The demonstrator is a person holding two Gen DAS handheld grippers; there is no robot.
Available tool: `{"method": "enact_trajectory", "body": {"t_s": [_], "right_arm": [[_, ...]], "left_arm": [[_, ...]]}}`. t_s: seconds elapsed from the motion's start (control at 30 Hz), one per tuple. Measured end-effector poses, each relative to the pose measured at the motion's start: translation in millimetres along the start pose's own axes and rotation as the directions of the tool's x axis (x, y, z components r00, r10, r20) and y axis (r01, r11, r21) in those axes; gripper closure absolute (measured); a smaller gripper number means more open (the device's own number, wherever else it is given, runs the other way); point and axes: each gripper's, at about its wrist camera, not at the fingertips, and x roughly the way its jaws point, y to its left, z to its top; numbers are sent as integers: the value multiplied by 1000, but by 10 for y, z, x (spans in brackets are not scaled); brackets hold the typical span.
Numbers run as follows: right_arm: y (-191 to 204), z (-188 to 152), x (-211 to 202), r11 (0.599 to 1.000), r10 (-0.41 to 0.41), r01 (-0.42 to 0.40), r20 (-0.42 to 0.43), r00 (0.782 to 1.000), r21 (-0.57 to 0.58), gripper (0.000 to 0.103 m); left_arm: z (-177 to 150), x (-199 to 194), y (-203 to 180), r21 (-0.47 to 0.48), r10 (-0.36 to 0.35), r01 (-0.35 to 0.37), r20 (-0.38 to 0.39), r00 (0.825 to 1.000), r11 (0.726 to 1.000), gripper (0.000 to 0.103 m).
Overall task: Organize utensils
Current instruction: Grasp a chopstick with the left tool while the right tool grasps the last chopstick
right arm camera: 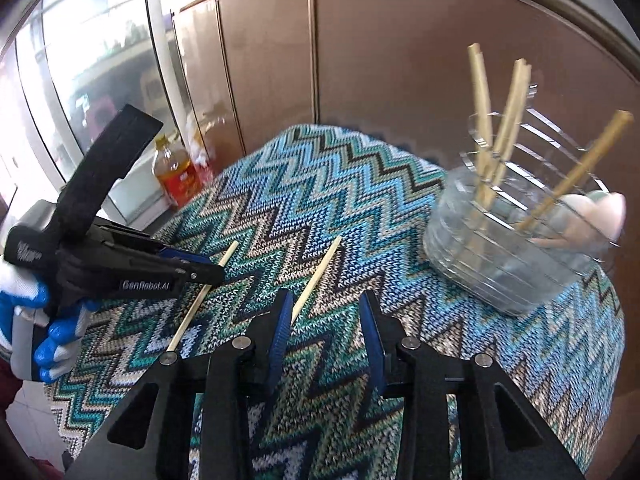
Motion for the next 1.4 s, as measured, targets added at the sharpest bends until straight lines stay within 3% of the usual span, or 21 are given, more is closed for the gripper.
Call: {"method": "enact_trajectory", "body": {"t_s": [0.23,0.47,0.63,0.8,0.97,1.4], "right_arm": [[-27,172,423,997,60,-53,-123,991,61,80],[-32,297,814,993,72,-48,-238,969,108,82],[7,331,1057,992,75,-42,-288,955,121,89],[7,364,1109,990,84,-47,-290,953,133,97],[-33,315,982,985,107,-66,-264,959,159,97],[2,97,-51,974,188,-177,-67,980,141,97]], "left_arm": [[24,10,82,-20,-48,48,2,999,999,95],[-1,3,149,-29,-91,91,15,996,995,95],[-23,-10,198,-31,-110,111,21,994,993,95],[-17,-6,197,-33,-115,115,21,993,993,96],[-24,-17,169,-45,-102,104,35,994,994,97],[-190,-412,112,-62,-99,109,156,983,992,98]]}}
